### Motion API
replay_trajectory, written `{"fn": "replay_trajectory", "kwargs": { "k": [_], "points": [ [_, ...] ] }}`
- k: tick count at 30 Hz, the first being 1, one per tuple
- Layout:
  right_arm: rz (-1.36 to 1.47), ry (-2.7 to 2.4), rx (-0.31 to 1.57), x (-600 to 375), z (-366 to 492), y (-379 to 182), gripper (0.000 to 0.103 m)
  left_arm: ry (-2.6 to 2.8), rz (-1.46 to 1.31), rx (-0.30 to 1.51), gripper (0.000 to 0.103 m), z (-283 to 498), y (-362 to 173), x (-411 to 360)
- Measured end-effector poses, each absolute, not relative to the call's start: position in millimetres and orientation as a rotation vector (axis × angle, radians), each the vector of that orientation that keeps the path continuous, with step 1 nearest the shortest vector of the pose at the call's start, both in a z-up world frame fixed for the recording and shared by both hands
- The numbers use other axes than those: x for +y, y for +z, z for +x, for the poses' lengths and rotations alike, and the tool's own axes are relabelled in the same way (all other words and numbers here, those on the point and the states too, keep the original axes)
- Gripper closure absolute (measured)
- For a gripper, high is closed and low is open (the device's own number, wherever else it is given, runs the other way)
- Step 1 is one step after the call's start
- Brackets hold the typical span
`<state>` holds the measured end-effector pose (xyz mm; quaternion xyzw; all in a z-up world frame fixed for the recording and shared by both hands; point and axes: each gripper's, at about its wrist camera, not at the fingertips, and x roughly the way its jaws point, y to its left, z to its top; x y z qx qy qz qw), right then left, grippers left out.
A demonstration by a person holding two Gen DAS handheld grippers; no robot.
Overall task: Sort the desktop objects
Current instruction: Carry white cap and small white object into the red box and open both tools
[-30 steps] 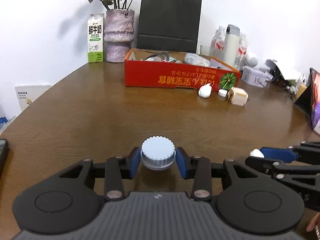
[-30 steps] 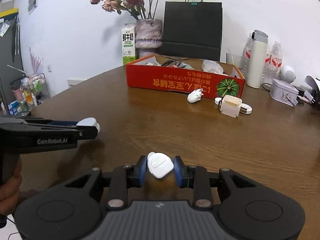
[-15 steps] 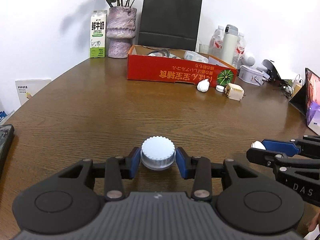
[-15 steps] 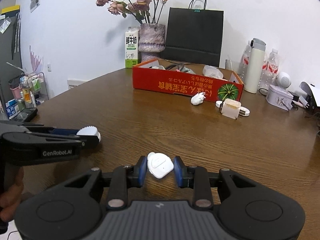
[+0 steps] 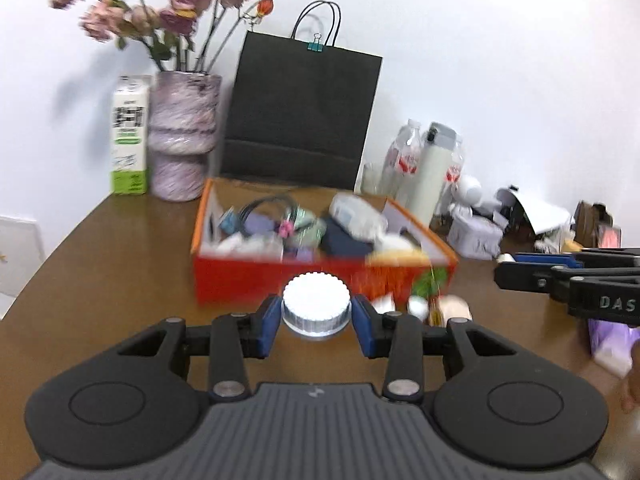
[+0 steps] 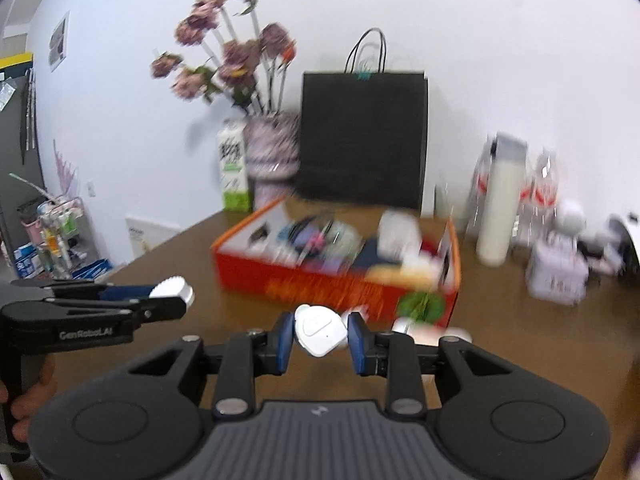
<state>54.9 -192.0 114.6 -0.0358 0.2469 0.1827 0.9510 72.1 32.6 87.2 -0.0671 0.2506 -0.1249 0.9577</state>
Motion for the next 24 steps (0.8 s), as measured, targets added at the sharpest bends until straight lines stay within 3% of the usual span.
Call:
{"fn": "replay_trajectory", "kwargs": {
  "k": [4,7,11,12,14,16,19,20,23,24],
  "points": [
    [0.043,0.371,0.593,-188.4,158.4,121.2,0.074,-0.279,-0.158,0.592,0.063,164.2,94.6,29.8],
    [0.107,0.361,0.708,-174.6,230.2,102.2,0.075,-0.295,-0.17,0.738,0.063,228.3,69.2,24.4],
    [0.155,0.333,0.826,-156.8,295.6,68.3,0.074,-0.263,-0.15,0.801,0.059,262.9,43.2,16.3],
    [0.157,0.324,0.845,-151.8,303.6,60.8,0.071,-0.264,-0.155,0.805,0.058,264.6,40.7,17.4],
    [0.173,0.327,0.872,-147.2,315.7,53.3,0.059,-0.274,-0.179,0.774,0.043,261.6,41.2,23.9],
    [0.178,0.335,0.846,-145.8,313.8,53.5,0.057,-0.261,-0.193,0.746,0.033,253.8,45.3,28.7],
    [0.169,0.296,0.792,-153.4,293.2,66.2,0.049,-0.197,-0.199,0.689,0.031,223.0,58.9,32.4],
    [0.164,0.306,0.759,-158.7,276.8,72.1,0.044,-0.173,-0.215,0.668,0.023,206.9,62.6,34.2],
    [0.128,0.326,0.686,-176.1,222.8,80.4,0.024,-0.158,-0.292,0.605,0.013,144.6,68.9,41.9],
    [0.109,0.327,0.674,-180.6,202.7,79.0,0.022,-0.177,-0.306,0.596,0.011,124.2,67.7,42.7]
  ]
}}
